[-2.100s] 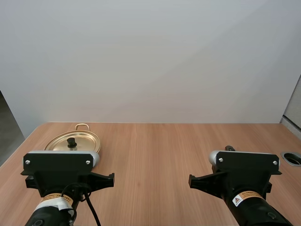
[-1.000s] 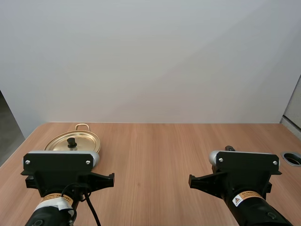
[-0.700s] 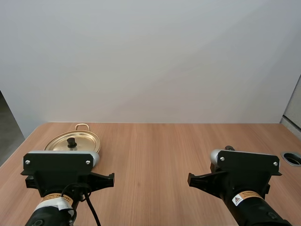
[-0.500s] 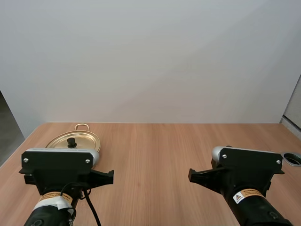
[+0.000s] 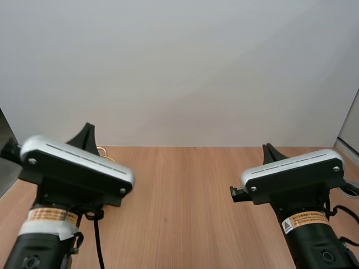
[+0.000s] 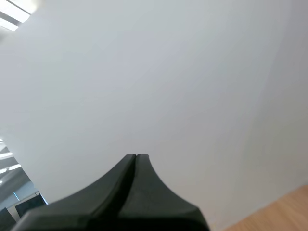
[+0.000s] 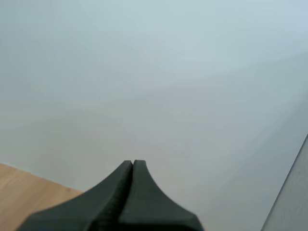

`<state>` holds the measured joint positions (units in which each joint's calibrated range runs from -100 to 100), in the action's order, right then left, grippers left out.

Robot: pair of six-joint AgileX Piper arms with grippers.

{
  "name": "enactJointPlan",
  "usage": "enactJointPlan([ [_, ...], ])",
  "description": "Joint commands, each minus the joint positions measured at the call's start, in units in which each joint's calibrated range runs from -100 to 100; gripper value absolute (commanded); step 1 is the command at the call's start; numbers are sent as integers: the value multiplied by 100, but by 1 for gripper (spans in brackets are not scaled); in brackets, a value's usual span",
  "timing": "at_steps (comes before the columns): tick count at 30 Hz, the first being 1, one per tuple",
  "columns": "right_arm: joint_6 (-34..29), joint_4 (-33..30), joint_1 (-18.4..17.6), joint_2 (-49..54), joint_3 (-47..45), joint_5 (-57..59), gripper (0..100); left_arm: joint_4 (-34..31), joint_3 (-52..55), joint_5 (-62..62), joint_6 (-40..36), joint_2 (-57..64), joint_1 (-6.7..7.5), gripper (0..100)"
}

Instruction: Open the pot, put the car inside, and close it

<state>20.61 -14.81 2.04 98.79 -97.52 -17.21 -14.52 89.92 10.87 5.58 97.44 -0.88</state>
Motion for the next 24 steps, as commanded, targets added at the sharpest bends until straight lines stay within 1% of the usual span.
enactJointPlan([
  [1, -10, 641, -2, -654, 967, 1175, 0, 311, -1024, -2983, -904, -890, -7, 0],
  [3, -10, 871, -2, -1487, 1769, 2099, 0, 300, -1673, -3590, -1305, -1577, -54, 0],
  [5, -10, 944, -2, -2352, 2653, 3232, 0, 300, -2614, -4650, -1699, -2334, -133, 0],
  [7, -10, 922, -2, -3341, 3724, 4645, 0, 300, -3658, -6025, -1958, -3228, -211, 0],
  [10, -10, 718, -2, -4634, 5254, 6997, 0, 300, -5026, -7744, -1960, -4536, -325, 0],
  [13, -124, 255, -2, -5785, 6354, 8677, 0, 316, -6121, -9369, -1909, -5624, -407, 0],
  [16, -394, -478, -2, -6543, 6924, 9332, 0, 381, -6792, -11011, -1488, -6500, -416, 0],
  [19, -788, -1279, -2, -6993, 6990, 9382, 0, 510, -6859, -11087, -944, -7108, -416, 0],
  [20, -883, -1440, -2, -7116, 6978, 9396, 0, 510, -6845, -11087, -854, -7257, -416, 0],
  [24, -1056, -1490, 5, -7356, 6978, 9396, 0, 510, -6715, -11087, -831, -7545, -416, 0],
])
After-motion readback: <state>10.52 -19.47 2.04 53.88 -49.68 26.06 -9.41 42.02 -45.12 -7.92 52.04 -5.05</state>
